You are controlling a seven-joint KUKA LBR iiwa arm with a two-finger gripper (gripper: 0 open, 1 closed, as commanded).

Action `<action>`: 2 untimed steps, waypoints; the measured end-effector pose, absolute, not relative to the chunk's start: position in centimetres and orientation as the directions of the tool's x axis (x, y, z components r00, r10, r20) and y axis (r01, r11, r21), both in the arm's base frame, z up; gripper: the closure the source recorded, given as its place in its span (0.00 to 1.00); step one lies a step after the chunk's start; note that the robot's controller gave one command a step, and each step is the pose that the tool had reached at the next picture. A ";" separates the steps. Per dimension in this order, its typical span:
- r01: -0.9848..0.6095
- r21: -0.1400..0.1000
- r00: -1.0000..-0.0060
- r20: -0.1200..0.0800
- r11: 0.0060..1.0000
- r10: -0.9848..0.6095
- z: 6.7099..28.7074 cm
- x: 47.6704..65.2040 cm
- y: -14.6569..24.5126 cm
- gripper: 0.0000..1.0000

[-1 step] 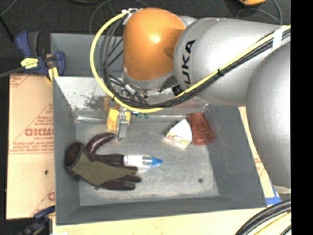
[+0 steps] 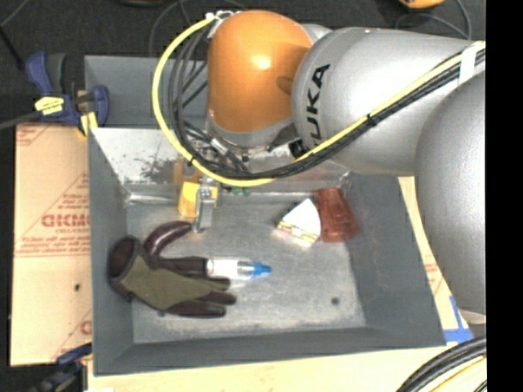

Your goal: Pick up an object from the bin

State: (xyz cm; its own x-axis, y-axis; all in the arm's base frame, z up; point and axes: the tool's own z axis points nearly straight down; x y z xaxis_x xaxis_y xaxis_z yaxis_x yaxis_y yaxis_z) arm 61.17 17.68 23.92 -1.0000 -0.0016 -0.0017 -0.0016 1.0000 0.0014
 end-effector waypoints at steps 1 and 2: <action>-0.061 0.001 -0.998 -0.006 0.998 -0.061 18.4 59.2 16.0 0.00; -0.181 0.000 -0.983 -0.001 0.983 -0.181 15.9 53.5 15.8 0.00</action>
Offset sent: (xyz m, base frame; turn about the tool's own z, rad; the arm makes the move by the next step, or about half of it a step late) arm -0.0816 -0.0167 -0.0792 -0.1856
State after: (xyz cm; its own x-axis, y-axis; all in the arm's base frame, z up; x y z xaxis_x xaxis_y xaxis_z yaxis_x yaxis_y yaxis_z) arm 53.46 15.79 15.93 -0.9835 -0.1811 -0.0009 -0.1811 0.9835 0.0001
